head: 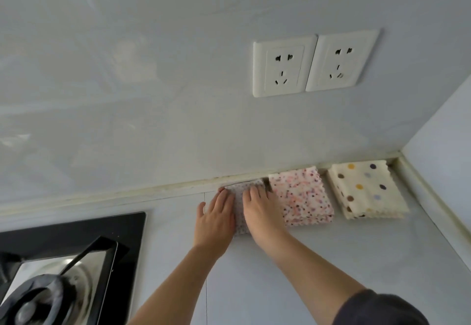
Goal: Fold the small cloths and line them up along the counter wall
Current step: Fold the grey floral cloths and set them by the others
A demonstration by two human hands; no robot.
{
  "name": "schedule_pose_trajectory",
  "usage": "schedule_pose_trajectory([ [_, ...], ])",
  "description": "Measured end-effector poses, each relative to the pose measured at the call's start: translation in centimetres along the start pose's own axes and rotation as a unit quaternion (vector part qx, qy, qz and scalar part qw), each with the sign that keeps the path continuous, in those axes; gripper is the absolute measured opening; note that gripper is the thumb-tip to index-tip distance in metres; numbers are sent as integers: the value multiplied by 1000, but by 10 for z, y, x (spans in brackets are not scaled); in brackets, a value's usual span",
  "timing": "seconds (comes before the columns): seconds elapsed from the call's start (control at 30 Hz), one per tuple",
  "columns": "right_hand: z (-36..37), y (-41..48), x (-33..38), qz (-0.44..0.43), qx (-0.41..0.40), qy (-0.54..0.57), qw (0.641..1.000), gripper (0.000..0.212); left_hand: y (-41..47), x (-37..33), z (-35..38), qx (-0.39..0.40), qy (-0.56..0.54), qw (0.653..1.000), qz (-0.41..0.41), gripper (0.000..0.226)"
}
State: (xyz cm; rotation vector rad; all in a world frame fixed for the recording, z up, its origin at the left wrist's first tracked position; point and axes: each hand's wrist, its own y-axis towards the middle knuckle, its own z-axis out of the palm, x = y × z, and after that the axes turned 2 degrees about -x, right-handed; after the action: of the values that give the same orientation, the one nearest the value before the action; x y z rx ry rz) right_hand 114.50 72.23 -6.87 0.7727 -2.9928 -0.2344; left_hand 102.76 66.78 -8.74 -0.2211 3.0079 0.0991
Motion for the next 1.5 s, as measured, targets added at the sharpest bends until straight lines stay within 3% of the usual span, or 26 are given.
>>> schedule_pose_trajectory([
  [0.1,15,-4,-1,28,35,4,999,50,-2,3,2,94,29,995,-31,70],
  [0.2,14,-6,1,31,42,11,999,54,0,-1,-5,123,26,991,-47,55],
  [0.3,-1,-17,6,19,50,37,998,66,-15,1,-26,111,-27,992,-61,57],
  [0.47,-45,-76,52,8,30,93,995,66,-92,30,-76,43,-84,995,-34,57],
  [0.7,-104,-193,190,26,3,212,977,54,-272,125,-137,-75,-194,977,-40,48],
  [0.83,-145,-262,296,-20,-5,253,967,50,-391,203,-167,-132,-204,968,-55,33],
  [1.0,-185,-306,415,-78,17,281,956,51,-497,296,-200,-173,-193,957,-128,29],
  [1.2,-201,-298,515,-125,36,279,952,50,-544,382,-219,-205,-193,942,-182,26],
  [1.5,-159,-231,666,-166,114,288,936,47,-551,558,-210,-167,-178,938,-244,29],
])
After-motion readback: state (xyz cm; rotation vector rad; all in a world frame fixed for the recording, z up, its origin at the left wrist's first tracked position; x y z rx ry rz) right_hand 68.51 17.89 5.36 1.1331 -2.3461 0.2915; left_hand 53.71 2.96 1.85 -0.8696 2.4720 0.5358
